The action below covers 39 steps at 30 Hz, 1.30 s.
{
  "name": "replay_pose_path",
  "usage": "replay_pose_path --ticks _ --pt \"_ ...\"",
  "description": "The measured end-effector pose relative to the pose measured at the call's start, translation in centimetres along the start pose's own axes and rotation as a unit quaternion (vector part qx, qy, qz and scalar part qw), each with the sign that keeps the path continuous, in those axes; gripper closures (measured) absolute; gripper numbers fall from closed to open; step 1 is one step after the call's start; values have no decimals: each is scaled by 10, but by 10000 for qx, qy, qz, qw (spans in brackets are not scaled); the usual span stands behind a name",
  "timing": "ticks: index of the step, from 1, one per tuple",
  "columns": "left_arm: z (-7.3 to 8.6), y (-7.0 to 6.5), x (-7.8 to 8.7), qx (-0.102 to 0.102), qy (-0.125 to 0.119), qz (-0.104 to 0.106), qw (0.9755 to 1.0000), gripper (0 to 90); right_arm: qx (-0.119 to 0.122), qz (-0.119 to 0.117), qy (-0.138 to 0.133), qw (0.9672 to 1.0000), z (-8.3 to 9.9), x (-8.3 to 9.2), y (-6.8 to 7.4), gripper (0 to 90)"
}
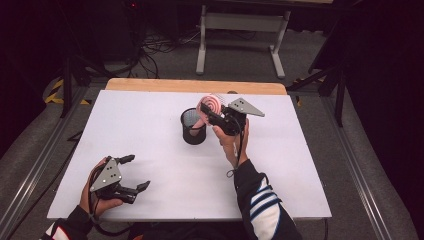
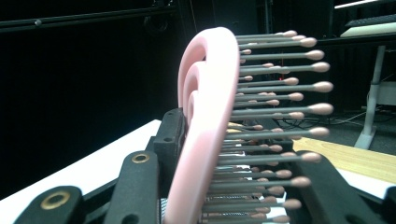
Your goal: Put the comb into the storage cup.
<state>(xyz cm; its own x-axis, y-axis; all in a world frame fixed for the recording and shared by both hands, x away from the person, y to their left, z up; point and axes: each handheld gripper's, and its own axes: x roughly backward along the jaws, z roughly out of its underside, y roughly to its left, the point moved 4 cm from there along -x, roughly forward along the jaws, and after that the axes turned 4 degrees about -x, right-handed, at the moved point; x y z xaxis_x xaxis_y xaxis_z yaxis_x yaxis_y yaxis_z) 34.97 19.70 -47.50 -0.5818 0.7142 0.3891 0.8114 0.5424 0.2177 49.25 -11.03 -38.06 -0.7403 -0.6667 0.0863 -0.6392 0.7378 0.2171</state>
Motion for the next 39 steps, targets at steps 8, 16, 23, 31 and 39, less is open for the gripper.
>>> replay_pose_path --ticks 8,16,23,31,39 --pt "0 0 -1 -2 14 -1 10000 54 26 25 55 10000 2 2 -2 597" --pt "0 0 -1 -7 27 11 10000 55 144 94 287 9994 9 -3 -2 528" --pt "1 0 -2 -12 56 21 10000 56 287 171 347 9988 7 -2 -2 453" --pt "1 -1 -3 -12 66 22 10000 57 362 241 420 9982 3 -1 -2 340" --pt "1 -2 -4 -17 94 52 9999 58 652 605 426 9951 -3 -1 -3 251"
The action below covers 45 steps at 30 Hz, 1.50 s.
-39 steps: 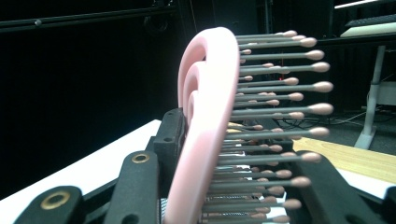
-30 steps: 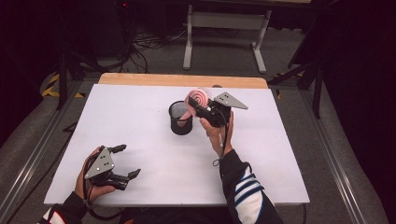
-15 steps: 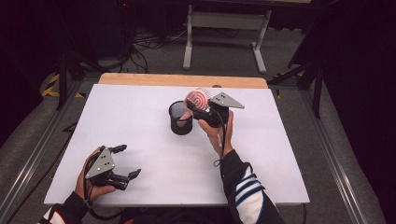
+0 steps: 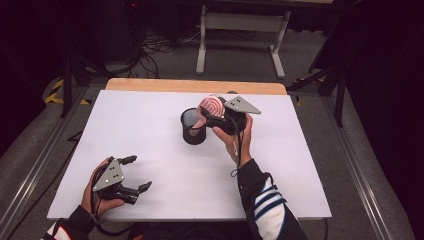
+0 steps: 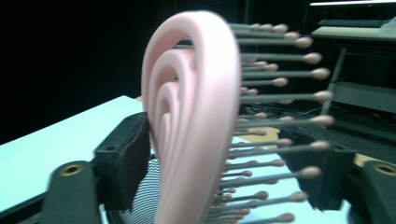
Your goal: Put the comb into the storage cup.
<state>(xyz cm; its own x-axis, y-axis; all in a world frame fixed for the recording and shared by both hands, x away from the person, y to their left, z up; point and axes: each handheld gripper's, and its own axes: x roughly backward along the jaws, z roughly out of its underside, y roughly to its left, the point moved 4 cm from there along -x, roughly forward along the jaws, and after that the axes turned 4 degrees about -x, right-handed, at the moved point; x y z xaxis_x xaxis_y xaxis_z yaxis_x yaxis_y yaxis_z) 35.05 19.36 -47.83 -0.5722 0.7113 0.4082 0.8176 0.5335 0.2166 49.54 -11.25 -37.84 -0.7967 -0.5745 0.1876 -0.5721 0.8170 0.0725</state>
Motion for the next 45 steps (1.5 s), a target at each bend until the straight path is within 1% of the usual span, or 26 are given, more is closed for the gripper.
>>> replay_pose_path --ticks 3,5,8,10,11,14,17,19,21,23,28,31,33,36,40,45 --pt "0 0 0 10 2 8 10000 58 35 55 -17 10000 -2 0 -1 214" --pt "0 0 0 11 6 12 10000 58 91 140 -21 9999 -3 1 -1 183" --pt "0 -1 -1 5 13 17 10000 57 135 174 -35 9998 -5 1 -1 140" --pt "0 0 -1 5 14 13 10000 58 193 236 -24 9995 -5 1 -1 107" --pt "0 0 -1 7 15 13 10000 58 205 221 -32 9995 -6 1 -1 95" --pt "0 -1 -1 -16 22 24 10000 58 232 287 -33 9993 -6 1 0 45" --pt "0 -1 -1 -19 29 22 10000 58 342 325 26 9989 -5 0 1 37" --pt "0 -1 0 -21 26 19 10000 57 337 254 47 9991 -5 0 2 30" --pt "1 0 0 -16 21 21 10000 58 416 276 32 9987 -6 0 3 26" --pt "1 0 0 -21 21 22 10000 57 441 253 18 9987 -7 0 3 22" --pt "1 0 0 -18 14 17 10000 57 544 316 9 9980 -9 2 4 22" --pt "0 0 0 -20 16 17 10000 57 561 325 -31 9979 -10 3 4 23" --pt "0 0 0 -23 14 21 10000 57 620 372 -29 9974 -11 4 4 31" --pt "0 0 0 -25 14 22 10000 57 711 358 -18 9968 -12 6 5 32" --pt "0 -1 -1 -29 30 32 10000 57 772 337 -37 9964 -15 8 6 32" --pt "0 -1 -1 -36 27 35 10000 57 785 325 -32 9964 -16 9 6 35"
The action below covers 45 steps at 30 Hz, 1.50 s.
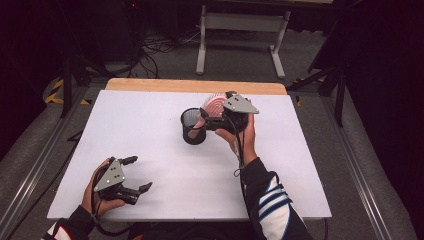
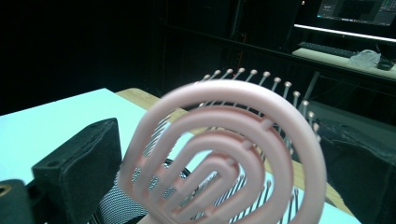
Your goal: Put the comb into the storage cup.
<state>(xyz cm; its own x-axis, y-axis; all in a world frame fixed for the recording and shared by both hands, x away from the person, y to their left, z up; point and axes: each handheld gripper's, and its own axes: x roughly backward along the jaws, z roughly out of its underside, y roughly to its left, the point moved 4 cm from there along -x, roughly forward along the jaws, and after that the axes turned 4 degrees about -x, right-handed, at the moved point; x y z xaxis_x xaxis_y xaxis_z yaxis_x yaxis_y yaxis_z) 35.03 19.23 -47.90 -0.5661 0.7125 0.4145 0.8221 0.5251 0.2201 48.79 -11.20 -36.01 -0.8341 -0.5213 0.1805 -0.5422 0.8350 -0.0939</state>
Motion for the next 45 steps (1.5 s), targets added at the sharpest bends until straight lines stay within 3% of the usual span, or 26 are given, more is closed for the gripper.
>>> replay_pose_path --ticks 13,45 --pt "0 0 0 -1 5 4 10000 57 -2 3 -31 10000 -5 6 -3 35" --pt "0 0 0 0 8 -4 10000 57 327 -48 -53 9994 -17 33 -5 38"
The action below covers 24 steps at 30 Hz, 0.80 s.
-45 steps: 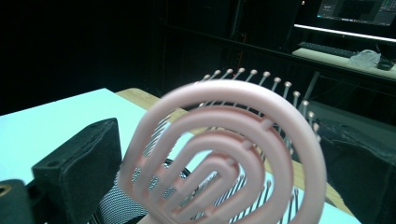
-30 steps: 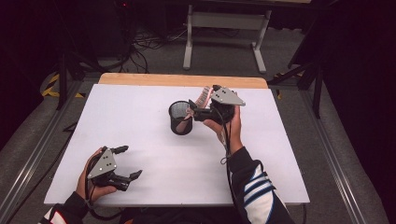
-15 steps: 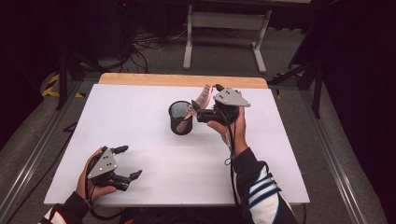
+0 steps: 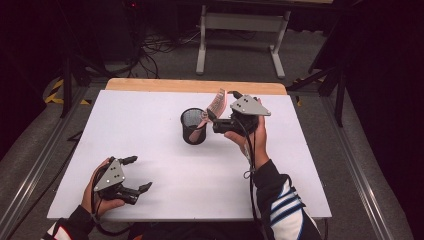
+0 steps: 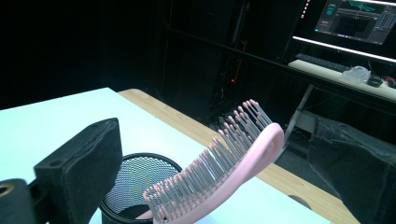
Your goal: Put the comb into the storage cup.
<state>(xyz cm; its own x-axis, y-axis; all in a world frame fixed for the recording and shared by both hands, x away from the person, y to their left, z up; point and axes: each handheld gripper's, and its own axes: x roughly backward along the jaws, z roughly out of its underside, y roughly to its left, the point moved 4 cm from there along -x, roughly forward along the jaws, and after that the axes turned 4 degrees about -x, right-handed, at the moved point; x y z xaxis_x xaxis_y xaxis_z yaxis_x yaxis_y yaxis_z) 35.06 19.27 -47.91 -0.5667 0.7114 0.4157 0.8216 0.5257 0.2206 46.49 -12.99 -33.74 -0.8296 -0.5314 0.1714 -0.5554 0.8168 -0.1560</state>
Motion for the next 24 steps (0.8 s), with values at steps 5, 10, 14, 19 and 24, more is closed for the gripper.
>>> replay_pose_path --ticks 5,10,14,19,24 --pt "0 0 0 -11 11 -2 10000 56 19 5 36 10000 1 3 0 43" --pt "0 0 0 -7 6 -1 10000 57 68 63 48 9999 1 6 0 51" --pt "0 0 -1 6 13 -5 10000 56 77 35 41 10000 1 9 0 50" --pt "0 0 -1 5 13 -5 10000 57 107 1 37 9999 1 15 0 47" --pt "0 -1 -1 6 14 -3 10000 56 114 -21 26 9999 2 19 0 46"
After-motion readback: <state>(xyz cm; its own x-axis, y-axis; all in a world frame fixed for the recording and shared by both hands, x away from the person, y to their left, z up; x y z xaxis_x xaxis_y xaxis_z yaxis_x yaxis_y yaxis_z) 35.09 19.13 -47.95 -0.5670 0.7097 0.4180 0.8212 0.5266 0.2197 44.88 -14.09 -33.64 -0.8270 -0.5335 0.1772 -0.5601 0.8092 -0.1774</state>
